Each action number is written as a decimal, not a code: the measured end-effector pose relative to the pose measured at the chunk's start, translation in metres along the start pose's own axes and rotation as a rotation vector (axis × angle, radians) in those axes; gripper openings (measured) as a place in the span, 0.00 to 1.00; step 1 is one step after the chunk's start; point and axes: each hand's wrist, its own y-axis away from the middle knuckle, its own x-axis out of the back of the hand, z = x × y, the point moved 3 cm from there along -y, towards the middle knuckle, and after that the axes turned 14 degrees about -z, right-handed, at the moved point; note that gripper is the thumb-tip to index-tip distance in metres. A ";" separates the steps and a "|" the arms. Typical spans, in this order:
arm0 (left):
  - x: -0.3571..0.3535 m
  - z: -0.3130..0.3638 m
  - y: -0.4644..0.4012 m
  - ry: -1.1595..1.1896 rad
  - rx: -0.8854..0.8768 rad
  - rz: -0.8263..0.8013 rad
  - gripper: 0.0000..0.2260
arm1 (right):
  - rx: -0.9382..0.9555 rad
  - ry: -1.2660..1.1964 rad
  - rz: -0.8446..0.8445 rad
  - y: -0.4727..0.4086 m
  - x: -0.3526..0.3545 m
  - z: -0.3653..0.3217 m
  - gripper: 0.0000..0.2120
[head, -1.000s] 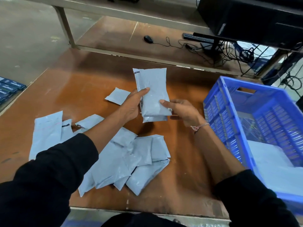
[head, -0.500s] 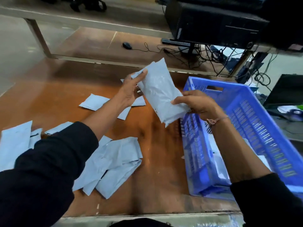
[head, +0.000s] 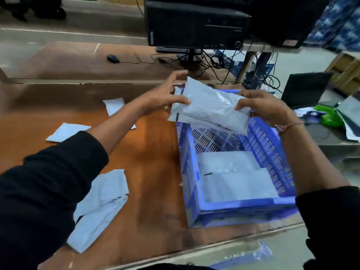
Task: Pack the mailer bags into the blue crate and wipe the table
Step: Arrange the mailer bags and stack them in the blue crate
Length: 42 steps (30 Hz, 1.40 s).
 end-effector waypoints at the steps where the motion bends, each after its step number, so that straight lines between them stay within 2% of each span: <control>1: -0.010 0.010 -0.009 -0.041 -0.005 -0.021 0.30 | -0.018 0.006 0.001 0.000 0.010 0.009 0.26; 4: -0.038 0.023 -0.039 -0.122 0.045 -0.065 0.19 | -0.087 0.040 -0.031 0.003 0.032 0.034 0.23; 7: -0.061 0.011 -0.070 -0.141 0.139 -0.114 0.15 | -0.188 0.106 -0.110 0.006 0.044 0.062 0.18; 10: -0.077 -0.005 -0.090 -0.136 0.183 -0.174 0.11 | -0.244 0.162 -0.166 0.006 0.053 0.079 0.21; 15: -0.078 -0.016 -0.108 -0.240 0.278 -0.167 0.12 | -0.206 0.323 -0.140 -0.016 0.063 0.075 0.22; 17: -0.078 -0.018 -0.117 -0.370 0.317 -0.172 0.10 | -0.201 0.509 -0.165 -0.029 0.057 0.072 0.18; 20: -0.085 -0.020 -0.129 -0.605 0.433 -0.218 0.14 | -0.240 0.729 -0.204 -0.051 0.037 0.076 0.15; 24: -0.107 -0.036 -0.140 -0.826 0.616 -0.380 0.24 | -0.346 0.927 -0.421 -0.075 0.009 0.101 0.18; 27: -0.121 -0.050 -0.143 -0.987 0.703 -0.527 0.22 | -0.458 1.016 -0.573 -0.089 -0.003 0.127 0.23; 29: -0.126 -0.054 -0.146 -1.075 0.730 -0.569 0.21 | -0.486 1.044 -0.589 -0.091 -0.006 0.134 0.25; 32: -0.126 -0.057 -0.150 -1.191 0.726 -0.630 0.20 | -0.422 1.056 -0.515 -0.086 -0.002 0.130 0.27; 36: -0.128 -0.064 -0.152 -1.196 0.739 -0.698 0.16 | -0.381 1.044 -0.573 -0.084 0.000 0.137 0.22; 39: -0.126 -0.063 -0.155 -1.208 0.724 -0.650 0.09 | -0.369 1.005 -0.540 -0.082 0.001 0.135 0.22; 42: -0.122 -0.064 -0.158 -1.163 0.711 -0.574 0.10 | -0.362 0.950 -0.487 -0.082 0.004 0.133 0.25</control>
